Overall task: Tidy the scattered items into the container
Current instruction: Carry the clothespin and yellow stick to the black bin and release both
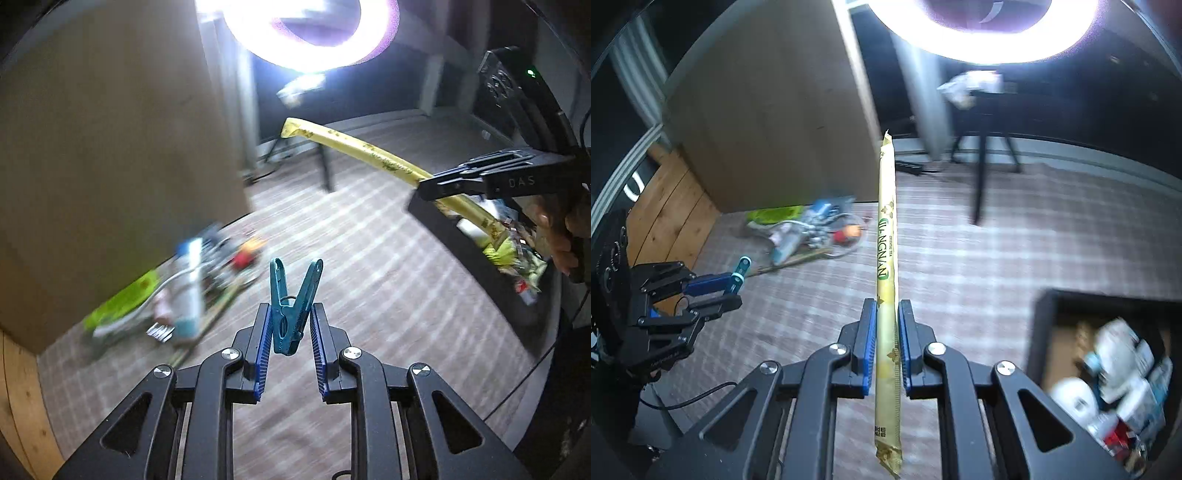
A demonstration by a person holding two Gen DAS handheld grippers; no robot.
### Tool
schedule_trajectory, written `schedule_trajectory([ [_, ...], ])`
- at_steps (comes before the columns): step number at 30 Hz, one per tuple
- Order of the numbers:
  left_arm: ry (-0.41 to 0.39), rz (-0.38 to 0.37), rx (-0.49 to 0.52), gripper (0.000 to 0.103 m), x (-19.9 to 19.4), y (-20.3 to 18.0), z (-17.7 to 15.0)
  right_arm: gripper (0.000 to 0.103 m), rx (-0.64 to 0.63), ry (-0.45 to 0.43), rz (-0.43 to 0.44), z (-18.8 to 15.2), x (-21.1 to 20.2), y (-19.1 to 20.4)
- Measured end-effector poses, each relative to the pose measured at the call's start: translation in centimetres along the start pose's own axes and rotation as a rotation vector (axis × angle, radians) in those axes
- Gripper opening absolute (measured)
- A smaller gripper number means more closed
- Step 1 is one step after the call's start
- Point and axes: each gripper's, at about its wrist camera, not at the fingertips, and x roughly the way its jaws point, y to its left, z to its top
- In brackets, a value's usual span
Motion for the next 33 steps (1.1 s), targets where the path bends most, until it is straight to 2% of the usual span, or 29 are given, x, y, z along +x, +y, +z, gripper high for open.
schedule_trajectory([
  [16, -0.026, -0.199, 0.166, 0.019, 2.8, -15.7, 6.9, 0.012, 0.269, -0.112, -0.168, -8.9, -11.3, -13.0],
  [28, 0.001, -0.321, 0.286, 0.019, 5.3, -26.7, 9.0, 0.012, 0.467, -0.119, -0.337, -17.1, -15.9, -21.8],
  [33, 0.009, -0.358, 0.334, 0.019, 5.6, -30.7, 9.1, 0.012, 0.512, -0.109, -0.378, -18.7, -16.4, -24.1],
])
